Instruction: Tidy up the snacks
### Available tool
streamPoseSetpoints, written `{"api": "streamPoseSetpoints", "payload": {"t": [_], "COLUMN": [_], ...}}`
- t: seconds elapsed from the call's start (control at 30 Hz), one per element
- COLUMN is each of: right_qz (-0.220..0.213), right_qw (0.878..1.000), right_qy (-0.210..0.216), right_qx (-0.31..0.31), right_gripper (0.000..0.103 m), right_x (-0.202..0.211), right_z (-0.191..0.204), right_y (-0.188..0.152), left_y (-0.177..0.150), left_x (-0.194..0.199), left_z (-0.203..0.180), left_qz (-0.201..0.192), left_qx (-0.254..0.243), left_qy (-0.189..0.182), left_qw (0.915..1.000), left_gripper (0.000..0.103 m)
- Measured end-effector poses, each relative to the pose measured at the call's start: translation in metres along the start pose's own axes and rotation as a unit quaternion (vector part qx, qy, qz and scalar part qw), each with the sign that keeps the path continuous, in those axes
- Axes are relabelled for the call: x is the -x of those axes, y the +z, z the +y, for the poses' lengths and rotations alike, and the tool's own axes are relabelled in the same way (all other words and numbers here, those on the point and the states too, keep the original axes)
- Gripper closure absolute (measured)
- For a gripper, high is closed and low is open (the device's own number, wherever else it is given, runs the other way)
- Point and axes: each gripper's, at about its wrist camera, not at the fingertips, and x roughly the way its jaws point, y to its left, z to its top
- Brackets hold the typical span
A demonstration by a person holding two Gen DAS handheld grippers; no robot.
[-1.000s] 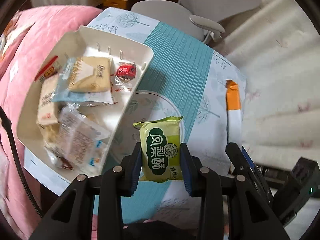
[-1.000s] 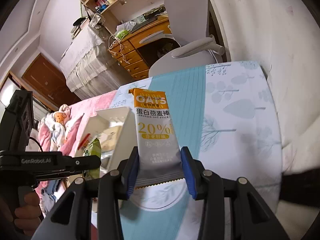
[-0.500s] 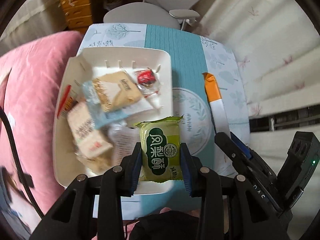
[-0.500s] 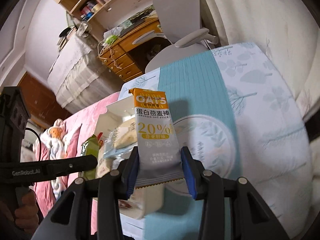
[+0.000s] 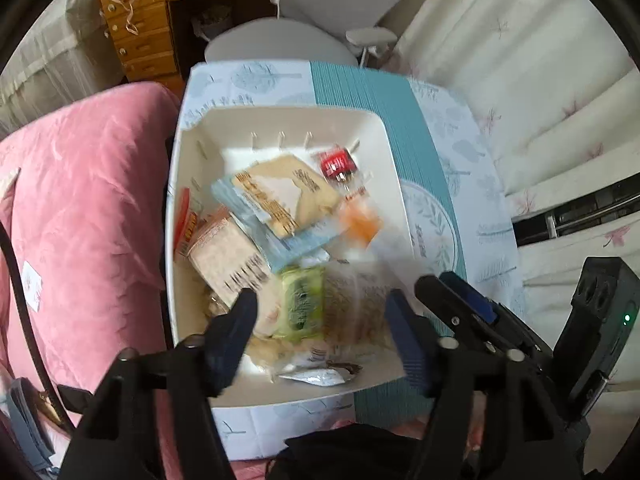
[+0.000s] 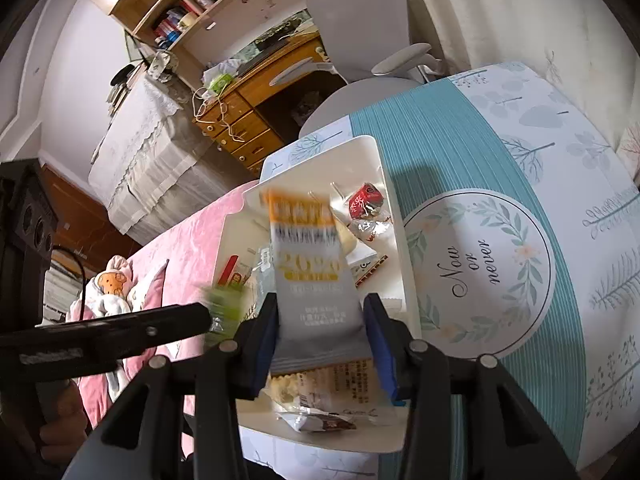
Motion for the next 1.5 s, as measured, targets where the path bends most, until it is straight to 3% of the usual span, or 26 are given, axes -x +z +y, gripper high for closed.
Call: {"api": "streamPoseSetpoints", "payload": {"t": [0.07, 0.17, 0.27, 0.37, 0.63, 0.77, 0.87, 1.0, 1.13, 1.3, 1.4, 1.5], "right_qz": [0.003, 0.012, 0.034, 0.058, 0.11, 0.138, 0.117, 0.064, 0.067, 0.079, 0.044, 0.021], "right_qw": [1.0, 1.0, 0.998, 0.996, 0.983, 0.972, 0.97, 0.973, 0.971, 0.969, 0.975, 0.977], "right_qy": [-0.004, -0.013, -0.005, 0.0, -0.024, -0.05, -0.071, -0.087, -0.141, -0.171, -0.142, -0.154], "right_qx": [0.005, 0.023, 0.043, 0.067, 0.146, 0.183, 0.199, 0.205, 0.182, 0.159, 0.166, 0.148], "right_gripper": [0.058, 0.055, 0.054, 0.045, 0.028, 0.025, 0.023, 0.016, 0.015, 0.012, 0.01, 0.006], "right_x": [0.002, 0.003, 0.006, 0.016, 0.066, 0.097, 0.134, 0.182, 0.211, 0.238, 0.256, 0.261], "right_z": [-0.001, -0.001, -0.004, -0.009, -0.044, -0.067, -0.077, -0.083, -0.085, -0.086, -0.075, -0.078], "right_y": [0.001, 0.001, -0.003, -0.01, -0.043, -0.059, -0.062, -0.055, -0.047, -0.044, -0.055, -0.059], "left_y": [-0.003, -0.012, -0.023, -0.036, -0.086, -0.112, -0.126, -0.138, -0.143, -0.151, -0.154, -0.162], "left_x": [0.007, 0.015, 0.012, 0.001, -0.021, -0.015, 0.001, 0.029, 0.057, 0.085, 0.089, 0.091], "left_z": [0.002, 0.005, 0.004, -0.003, -0.059, -0.102, -0.128, -0.155, -0.172, -0.191, -0.198, -0.196], "left_qz": [-0.015, -0.037, -0.022, 0.002, 0.031, 0.018, -0.006, -0.048, -0.072, -0.133, -0.145, -0.162], "left_qx": [-0.001, 0.013, 0.039, 0.067, 0.105, 0.1, 0.082, 0.034, 0.012, 0.002, 0.007, 0.023], "left_qy": [0.013, 0.016, 0.023, 0.022, 0.012, -0.009, -0.013, 0.021, 0.031, 0.088, 0.105, 0.123], "left_qw": [0.9998, 0.9991, 0.9987, 0.9975, 0.9939, 0.9948, 0.9966, 0.9981, 0.9969, 0.9872, 0.9837, 0.9789], "left_gripper": [0.025, 0.022, 0.019, 0.018, 0.018, 0.018, 0.018, 0.018, 0.018, 0.018, 0.018, 0.012]}}
